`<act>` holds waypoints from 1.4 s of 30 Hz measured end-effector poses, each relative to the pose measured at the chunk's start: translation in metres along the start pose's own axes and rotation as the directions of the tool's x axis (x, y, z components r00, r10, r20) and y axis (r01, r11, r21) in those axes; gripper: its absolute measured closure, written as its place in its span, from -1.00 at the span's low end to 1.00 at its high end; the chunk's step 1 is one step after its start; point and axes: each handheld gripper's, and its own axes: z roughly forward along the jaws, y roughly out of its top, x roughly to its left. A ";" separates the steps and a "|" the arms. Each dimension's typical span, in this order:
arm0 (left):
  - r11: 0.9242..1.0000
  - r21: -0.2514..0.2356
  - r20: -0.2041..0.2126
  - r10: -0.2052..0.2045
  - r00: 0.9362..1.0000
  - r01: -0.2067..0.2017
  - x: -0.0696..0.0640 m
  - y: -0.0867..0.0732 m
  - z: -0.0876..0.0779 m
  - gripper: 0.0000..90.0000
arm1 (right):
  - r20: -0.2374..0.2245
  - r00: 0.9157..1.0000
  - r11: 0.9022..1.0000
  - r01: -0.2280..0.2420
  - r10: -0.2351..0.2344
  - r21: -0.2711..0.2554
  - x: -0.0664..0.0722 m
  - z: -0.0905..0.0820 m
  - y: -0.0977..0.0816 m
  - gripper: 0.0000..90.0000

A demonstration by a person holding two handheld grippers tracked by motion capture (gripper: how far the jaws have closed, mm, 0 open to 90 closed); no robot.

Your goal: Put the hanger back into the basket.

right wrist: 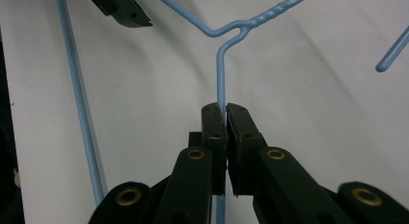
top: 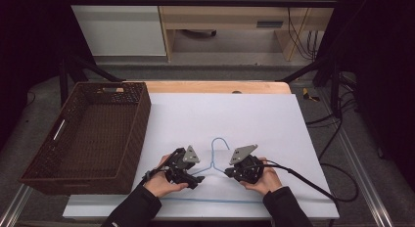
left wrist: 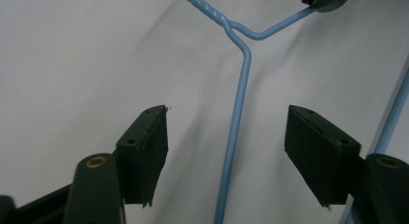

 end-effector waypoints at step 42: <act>0.988 0.060 0.014 0.140 0.990 -0.141 -0.013 0.012 0.003 0.92 | -0.003 1.000 1.000 -0.012 0.012 -0.018 0.000 -0.012 0.002 0.93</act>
